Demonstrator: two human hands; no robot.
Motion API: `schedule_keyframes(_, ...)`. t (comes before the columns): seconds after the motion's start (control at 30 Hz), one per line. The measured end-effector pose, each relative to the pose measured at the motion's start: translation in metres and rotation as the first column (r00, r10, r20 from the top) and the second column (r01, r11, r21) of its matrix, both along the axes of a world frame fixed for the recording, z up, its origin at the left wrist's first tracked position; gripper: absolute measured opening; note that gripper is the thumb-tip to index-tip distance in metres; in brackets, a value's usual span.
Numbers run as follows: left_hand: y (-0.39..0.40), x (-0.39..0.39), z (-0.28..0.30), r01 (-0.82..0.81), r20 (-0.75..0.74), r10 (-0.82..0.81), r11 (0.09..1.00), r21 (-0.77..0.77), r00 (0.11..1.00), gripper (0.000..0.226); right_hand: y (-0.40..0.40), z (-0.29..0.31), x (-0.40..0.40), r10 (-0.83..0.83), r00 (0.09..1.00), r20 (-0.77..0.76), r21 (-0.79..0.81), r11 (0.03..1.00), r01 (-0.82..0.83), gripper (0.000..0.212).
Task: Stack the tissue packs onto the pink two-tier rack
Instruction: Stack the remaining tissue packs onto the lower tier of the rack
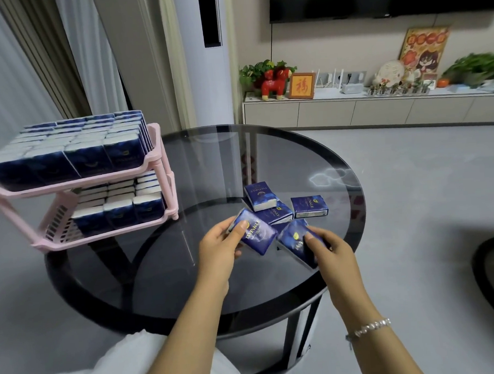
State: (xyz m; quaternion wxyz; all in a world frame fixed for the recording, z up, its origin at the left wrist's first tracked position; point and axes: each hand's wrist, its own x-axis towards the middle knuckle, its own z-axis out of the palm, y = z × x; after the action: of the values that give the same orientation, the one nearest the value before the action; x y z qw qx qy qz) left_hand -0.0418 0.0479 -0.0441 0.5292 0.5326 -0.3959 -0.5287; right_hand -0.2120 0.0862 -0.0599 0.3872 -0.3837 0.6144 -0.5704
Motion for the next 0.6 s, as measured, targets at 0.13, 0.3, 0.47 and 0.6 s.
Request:
schedule_keyframes(0.13, 0.002, -0.001, 0.002, 0.019, 0.038, -0.019, 1.000, -0.005, 0.999, 0.024, -0.003, 0.008, 0.018, 0.081, 0.973, 0.217, -0.053, 0.996, -0.071, 0.021)
schedule_keyframes(0.3, 0.003, -0.002, 0.004, 0.084, 0.063, -0.084, 0.996, 0.001, 0.995, 0.027, -0.006, 0.005, 0.036, 0.138, 0.956, 0.259, -0.081, 0.989, -0.121, 0.025)
schedule_keyframes(0.47, 0.002, -0.005, 0.003, 0.164, 0.049, -0.165, 0.986, 0.016, 0.985, 0.031, -0.008, 0.004, 0.045, 0.145, 0.962, 0.230, -0.104, 0.987, -0.124, 0.019)
schedule_keyframes(0.6, -0.001, -0.005, -0.003, 0.155, 0.090, -0.156, 0.988, 0.016, 0.984, 0.051, -0.014, 0.002, 0.037, 0.111, 0.988, 0.106, -0.114, 0.989, -0.099, 0.018)
